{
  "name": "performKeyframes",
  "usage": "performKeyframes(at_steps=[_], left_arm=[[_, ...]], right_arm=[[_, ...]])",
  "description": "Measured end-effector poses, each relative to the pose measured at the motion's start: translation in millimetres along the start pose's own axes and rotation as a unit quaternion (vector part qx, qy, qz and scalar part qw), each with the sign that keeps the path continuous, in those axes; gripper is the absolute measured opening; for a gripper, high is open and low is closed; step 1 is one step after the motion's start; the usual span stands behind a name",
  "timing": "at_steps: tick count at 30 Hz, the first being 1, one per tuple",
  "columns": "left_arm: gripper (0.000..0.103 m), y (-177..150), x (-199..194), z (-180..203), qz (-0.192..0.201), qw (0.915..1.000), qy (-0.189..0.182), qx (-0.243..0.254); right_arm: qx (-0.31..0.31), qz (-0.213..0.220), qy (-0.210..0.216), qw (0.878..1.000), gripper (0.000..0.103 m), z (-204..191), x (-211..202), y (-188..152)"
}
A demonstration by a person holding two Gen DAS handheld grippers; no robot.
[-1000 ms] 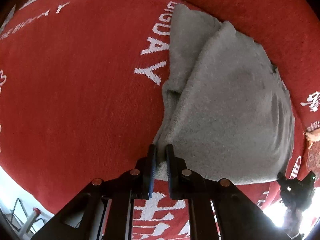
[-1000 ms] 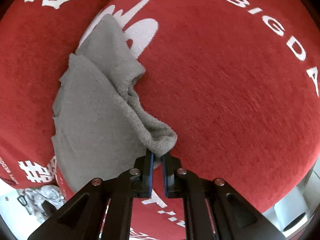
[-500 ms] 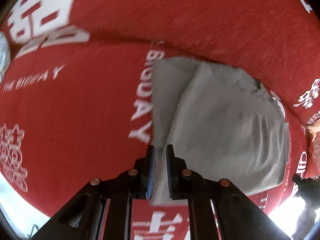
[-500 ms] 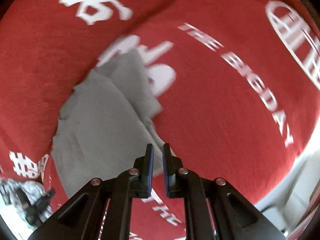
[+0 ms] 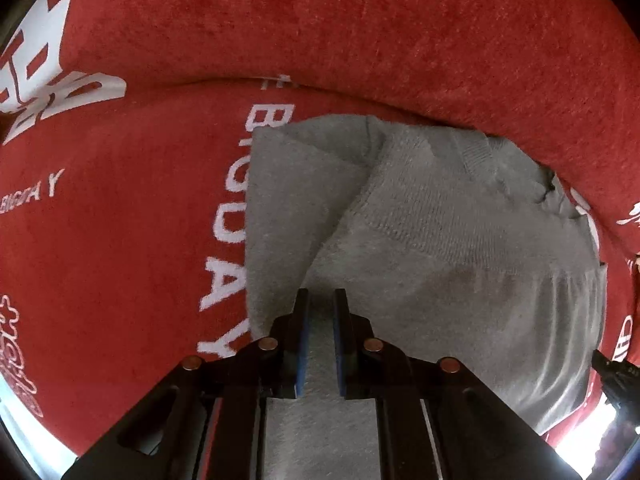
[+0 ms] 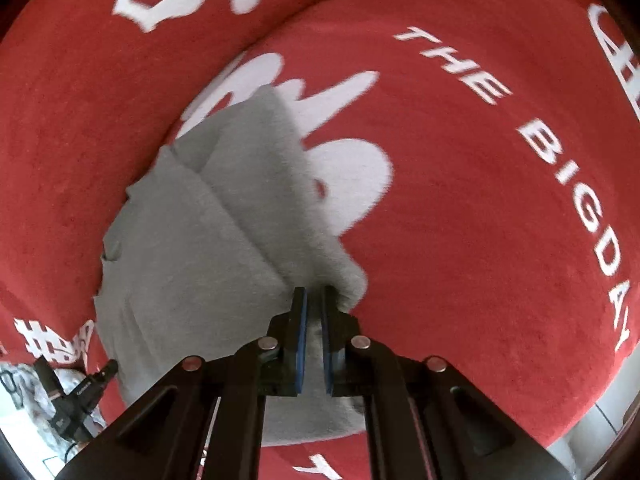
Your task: Fold small clothes
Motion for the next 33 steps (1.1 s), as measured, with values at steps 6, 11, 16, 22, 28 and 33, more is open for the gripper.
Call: performKeyframes(at_steps=[6,11,16,22,28,33], left_arm=[[0.012,-3,-14,1,-0.02,0.9996,0.02,-0.002],[0.012,-14,-27,13,-0.036,0.9992,0.017,-0.002],[0.012,-28,-35,30,-0.052,0.9984,0.022,-0.002],[0.012,-51,-42,54,-0.063,0.9974,0.034,0.008],[0.012,-59,-45,80,-0.069,0.9966,0.046,0.005],[0.012,-72,-48,85,-0.074,0.9956,0.058,0.004]], right_arm=[[0.003,-0.009,-0.005,1.0,0.009,5,-21,-5],[-0.029,-0.015,0.003,0.999,0.009,-12,-36,-17],[-0.065,-0.024,0.007,0.998,0.01,-34,-40,-29],[-0.105,-0.059,0.017,0.993,0.011,-54,-32,-46],[-0.122,-0.083,0.024,0.989,0.019,-59,-26,-51],[-0.122,-0.096,0.033,0.987,0.022,-52,-23,-47]])
Point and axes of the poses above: each gripper's, at about its wrist camera, not at the fingertips, and x roughly the way its jaws point, z to its right, y to its top, the point moved 3 cm from there along x, roughly the way its jaws point, and after that the axes turned 3 degrees about z, right-handed, at the moved point
